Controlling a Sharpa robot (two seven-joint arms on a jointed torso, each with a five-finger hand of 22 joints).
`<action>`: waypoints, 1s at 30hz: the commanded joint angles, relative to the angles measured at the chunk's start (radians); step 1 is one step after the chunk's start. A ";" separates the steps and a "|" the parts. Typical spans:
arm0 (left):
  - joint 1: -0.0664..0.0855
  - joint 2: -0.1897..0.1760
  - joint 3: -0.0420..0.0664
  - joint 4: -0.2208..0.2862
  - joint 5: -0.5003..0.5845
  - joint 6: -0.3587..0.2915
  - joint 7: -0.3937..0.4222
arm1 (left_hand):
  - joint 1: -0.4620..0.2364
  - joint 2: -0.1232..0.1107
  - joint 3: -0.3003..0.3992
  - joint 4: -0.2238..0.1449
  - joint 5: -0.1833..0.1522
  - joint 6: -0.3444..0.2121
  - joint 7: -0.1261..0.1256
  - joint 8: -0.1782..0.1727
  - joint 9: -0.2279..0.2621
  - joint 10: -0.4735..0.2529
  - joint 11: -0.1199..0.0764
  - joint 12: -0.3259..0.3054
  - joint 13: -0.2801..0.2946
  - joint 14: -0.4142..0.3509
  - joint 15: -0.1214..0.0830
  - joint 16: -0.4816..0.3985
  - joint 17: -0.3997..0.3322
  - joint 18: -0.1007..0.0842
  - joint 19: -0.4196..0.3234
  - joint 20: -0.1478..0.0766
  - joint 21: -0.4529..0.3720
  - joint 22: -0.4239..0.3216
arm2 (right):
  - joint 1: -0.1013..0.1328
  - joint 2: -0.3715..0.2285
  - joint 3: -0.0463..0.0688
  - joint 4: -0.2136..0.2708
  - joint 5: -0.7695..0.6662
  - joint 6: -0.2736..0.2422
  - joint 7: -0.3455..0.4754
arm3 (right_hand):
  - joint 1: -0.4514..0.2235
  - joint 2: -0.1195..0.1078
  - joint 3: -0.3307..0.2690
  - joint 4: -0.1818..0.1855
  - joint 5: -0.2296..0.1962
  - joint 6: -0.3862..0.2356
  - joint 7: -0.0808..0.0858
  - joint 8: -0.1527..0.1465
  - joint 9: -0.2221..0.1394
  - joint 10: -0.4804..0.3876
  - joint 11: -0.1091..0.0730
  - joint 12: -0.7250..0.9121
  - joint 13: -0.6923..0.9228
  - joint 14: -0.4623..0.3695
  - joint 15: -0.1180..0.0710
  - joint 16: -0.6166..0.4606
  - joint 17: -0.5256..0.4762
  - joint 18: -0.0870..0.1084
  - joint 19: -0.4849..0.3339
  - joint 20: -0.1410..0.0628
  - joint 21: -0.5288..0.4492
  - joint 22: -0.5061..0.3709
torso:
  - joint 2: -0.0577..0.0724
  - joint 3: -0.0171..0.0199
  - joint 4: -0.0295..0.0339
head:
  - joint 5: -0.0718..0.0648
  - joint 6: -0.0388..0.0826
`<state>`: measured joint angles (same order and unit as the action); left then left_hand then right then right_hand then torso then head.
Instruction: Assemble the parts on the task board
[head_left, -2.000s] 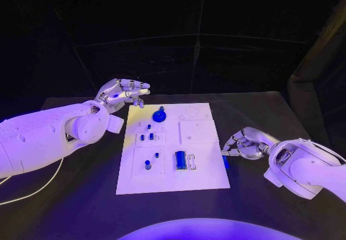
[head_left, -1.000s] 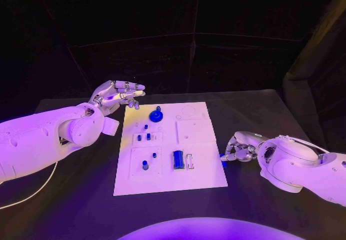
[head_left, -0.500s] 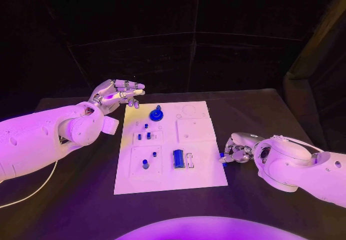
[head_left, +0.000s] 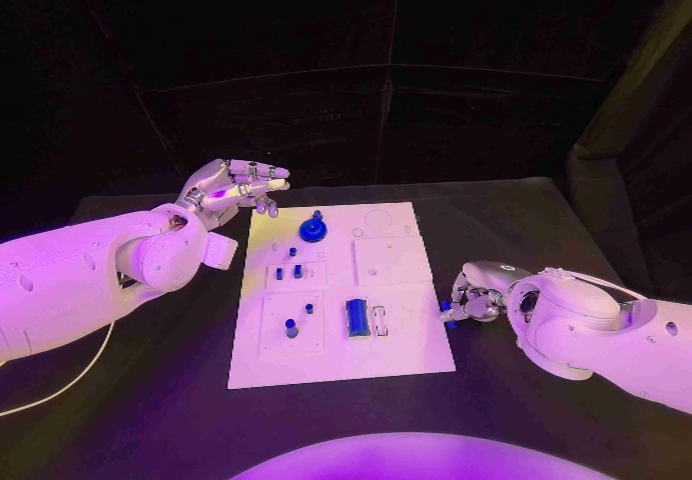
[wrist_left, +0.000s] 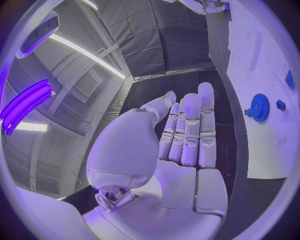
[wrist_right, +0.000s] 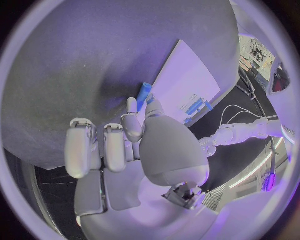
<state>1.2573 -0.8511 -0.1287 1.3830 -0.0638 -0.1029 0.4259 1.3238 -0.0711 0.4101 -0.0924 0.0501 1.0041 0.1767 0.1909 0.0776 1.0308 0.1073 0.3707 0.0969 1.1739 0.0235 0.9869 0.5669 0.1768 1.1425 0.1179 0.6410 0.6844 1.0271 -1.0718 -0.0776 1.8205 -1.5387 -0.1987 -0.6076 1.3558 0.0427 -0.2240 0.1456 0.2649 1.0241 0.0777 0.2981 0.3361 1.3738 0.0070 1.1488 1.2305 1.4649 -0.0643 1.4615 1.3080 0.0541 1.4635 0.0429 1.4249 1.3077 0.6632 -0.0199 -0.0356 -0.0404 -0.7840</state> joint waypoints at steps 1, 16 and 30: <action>0.001 0.000 0.001 0.001 0.003 0.013 0.004 | 0.000 0.007 -0.003 0.001 0.000 -0.006 -0.002 0.006 -0.002 -0.007 -0.003 0.003 0.001 -0.006 -0.003 -0.004 -0.001 0.006 -0.007 0.003 -0.006 -0.001 | -0.004 -0.003 -0.005 -0.011 -0.032 0.033 -0.039 | 0.014 0.003 0.002 -0.010 0.006 0.003 0.002 0.000 0.001 -0.002 -0.007 -0.004 0.000 0.064 -0.005 -0.003 0.048 -0.002 0.016 -0.003 -0.004 0.027 | 0.000 -0.0004 0.0006 | -0.001 0.000; 0.000 0.002 -0.001 -0.001 0.003 0.016 0.000 | 0.000 0.009 -0.005 0.001 0.000 -0.007 -0.002 0.006 -0.002 -0.008 -0.003 0.004 0.001 -0.006 -0.002 -0.004 -0.002 0.006 -0.007 0.003 -0.007 -0.002 | -0.004 -0.015 -0.005 -0.016 -0.049 0.047 -0.051 | 0.022 0.002 -0.005 -0.018 0.001 -0.012 0.008 -0.012 -0.005 -0.010 -0.003 -0.017 -0.009 0.063 -0.002 -0.006 0.044 -0.001 0.013 -0.002 -0.008 0.020 | 0.000 -0.0004 0.0006 | -0.006 0.001; 0.000 0.002 -0.003 -0.001 0.003 0.017 -0.003 | 0.000 0.009 -0.005 0.001 0.000 -0.007 -0.002 0.006 -0.002 -0.008 -0.003 0.004 0.001 -0.006 -0.002 -0.004 -0.002 0.006 -0.007 0.003 -0.007 -0.002 | -0.004 -0.013 -0.005 -0.021 -0.085 0.084 -0.060 | 0.022 -0.019 -0.038 -0.031 -0.001 -0.059 0.030 -0.048 -0.024 -0.035 0.017 -0.053 -0.033 0.061 0.014 -0.013 0.038 0.001 0.006 0.012 -0.019 0.008 | 0.001 -0.0005 -0.0001 | -0.005 0.001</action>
<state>1.2564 -0.8496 -0.1324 1.3812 -0.0638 -0.0986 0.4213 1.3238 -0.0711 0.4102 -0.0924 0.0501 1.0041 0.1766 0.1909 0.0767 1.0272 0.1036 0.3707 0.0969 1.1740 0.0235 0.9869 0.5656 0.1767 1.1425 0.1179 0.6410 0.6833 1.0308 -1.0837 -0.0744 1.8096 -1.6154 -0.1689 -0.6359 1.3853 0.0269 -0.2552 0.1131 0.2680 0.9939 0.0875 0.2691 0.3371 1.3449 0.0213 1.1024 1.1988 1.4650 -0.0570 1.4522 1.3077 0.0542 1.4670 0.0463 1.4112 1.3075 0.6635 -0.0201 -0.0355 -0.0456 -0.7834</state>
